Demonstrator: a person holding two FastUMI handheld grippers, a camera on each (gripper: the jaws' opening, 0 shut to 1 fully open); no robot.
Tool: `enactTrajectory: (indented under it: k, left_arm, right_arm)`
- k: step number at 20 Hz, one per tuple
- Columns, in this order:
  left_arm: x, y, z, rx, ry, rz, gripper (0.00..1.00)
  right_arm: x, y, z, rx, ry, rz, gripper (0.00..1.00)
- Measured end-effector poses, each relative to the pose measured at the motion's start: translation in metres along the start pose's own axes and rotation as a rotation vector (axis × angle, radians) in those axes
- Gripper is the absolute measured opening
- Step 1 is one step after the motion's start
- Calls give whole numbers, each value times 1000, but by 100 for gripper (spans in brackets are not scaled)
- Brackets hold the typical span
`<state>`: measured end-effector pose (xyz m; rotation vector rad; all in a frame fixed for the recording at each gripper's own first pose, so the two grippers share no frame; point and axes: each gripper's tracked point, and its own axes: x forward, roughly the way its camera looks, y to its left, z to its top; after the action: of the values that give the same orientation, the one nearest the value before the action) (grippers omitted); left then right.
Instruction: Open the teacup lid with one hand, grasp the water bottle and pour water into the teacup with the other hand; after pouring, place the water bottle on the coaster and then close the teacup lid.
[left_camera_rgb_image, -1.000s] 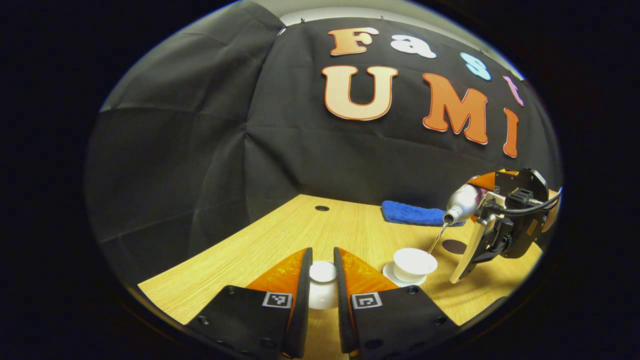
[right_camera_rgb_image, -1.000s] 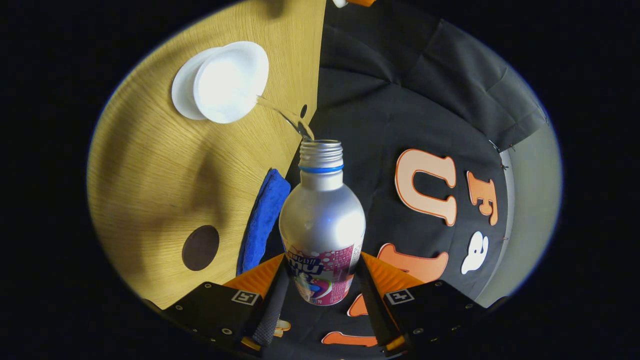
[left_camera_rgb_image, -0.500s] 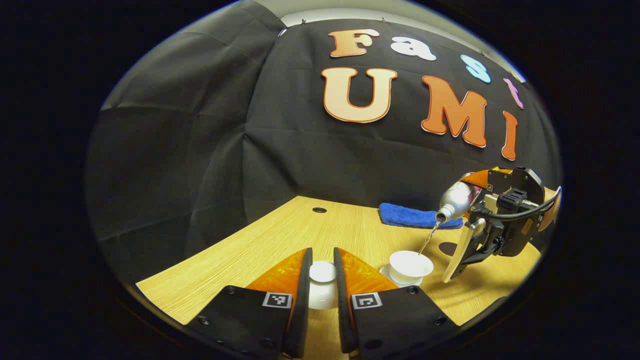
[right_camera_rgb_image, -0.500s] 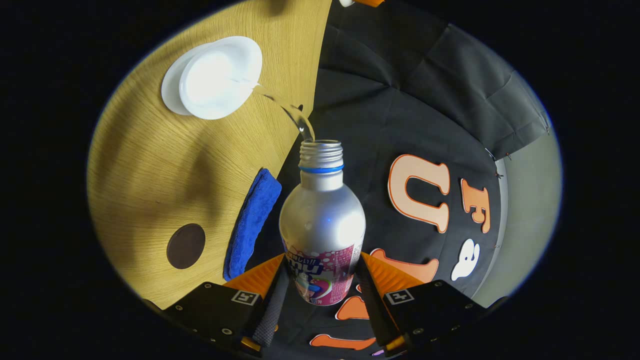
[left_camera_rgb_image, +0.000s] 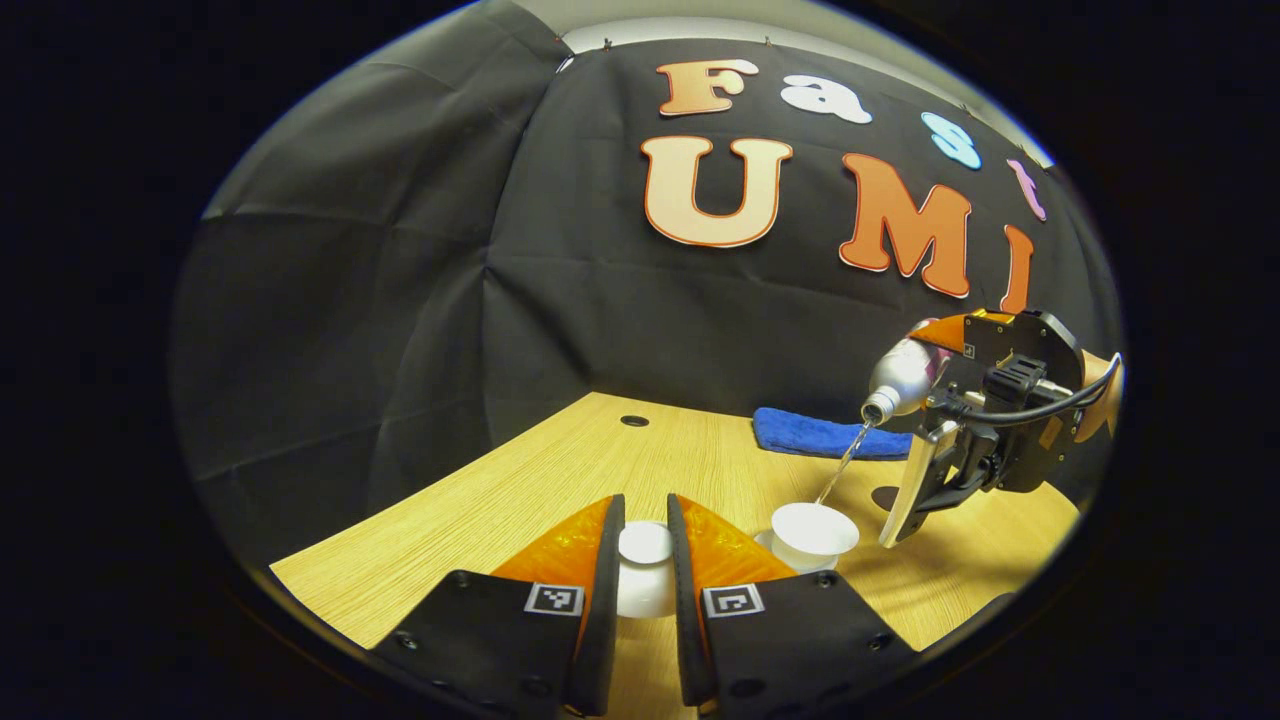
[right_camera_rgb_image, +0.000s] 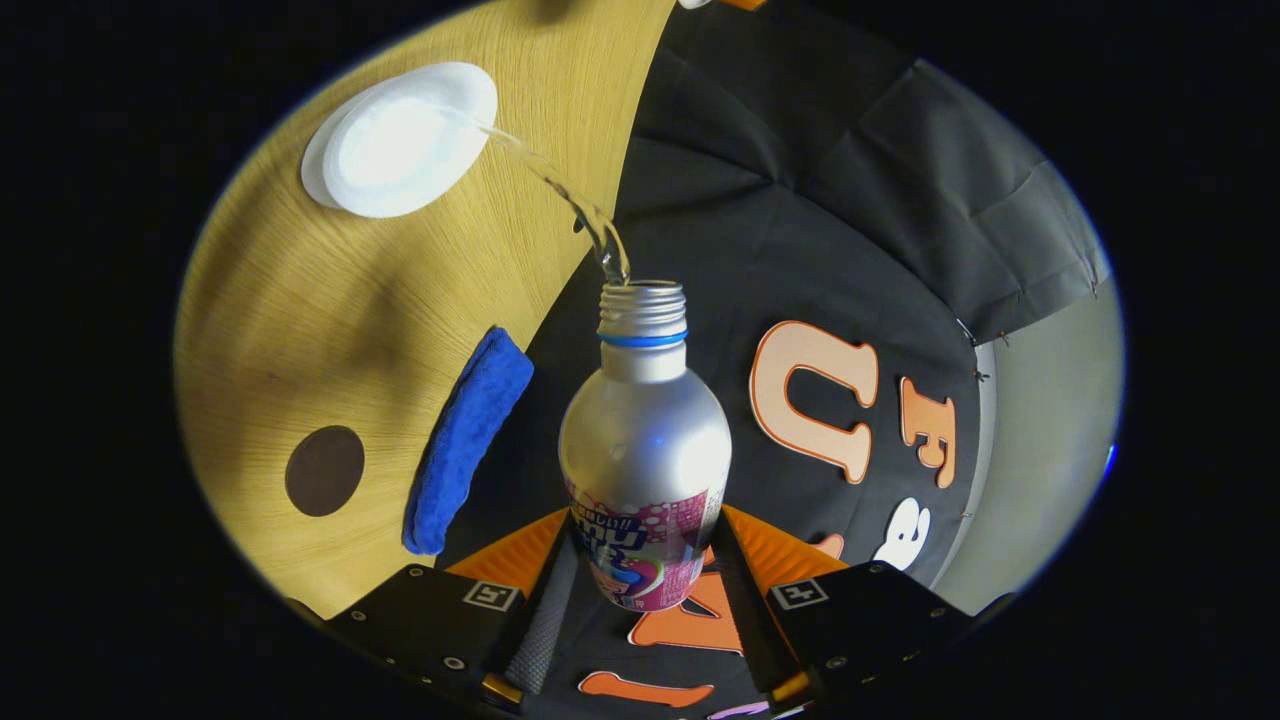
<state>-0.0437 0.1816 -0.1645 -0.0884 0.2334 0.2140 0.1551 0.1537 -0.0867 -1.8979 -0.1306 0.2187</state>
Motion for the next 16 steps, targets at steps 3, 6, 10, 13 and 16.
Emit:
enactTrajectory:
  k: [3,6,10,13,16]
  left_arm:
    - [1,-1,0,-4,2,-2,29]
    - [1,-1,-2,-5,4,-3,29]
    - [0,-1,-4,-4,8,-3,29]
    - [-1,0,-5,-3,7,1,29]
    - [-2,0,-5,-2,8,3,27]
  right_arm:
    - [0,-5,-2,-27,-6,-13,76]
    - [-2,-6,-1,-42,-16,-17,76]
    - [-5,0,9,-76,-35,-16,76]
    - [-8,7,18,-97,-55,-9,72]
    - [-10,14,26,-111,-70,-5,76]
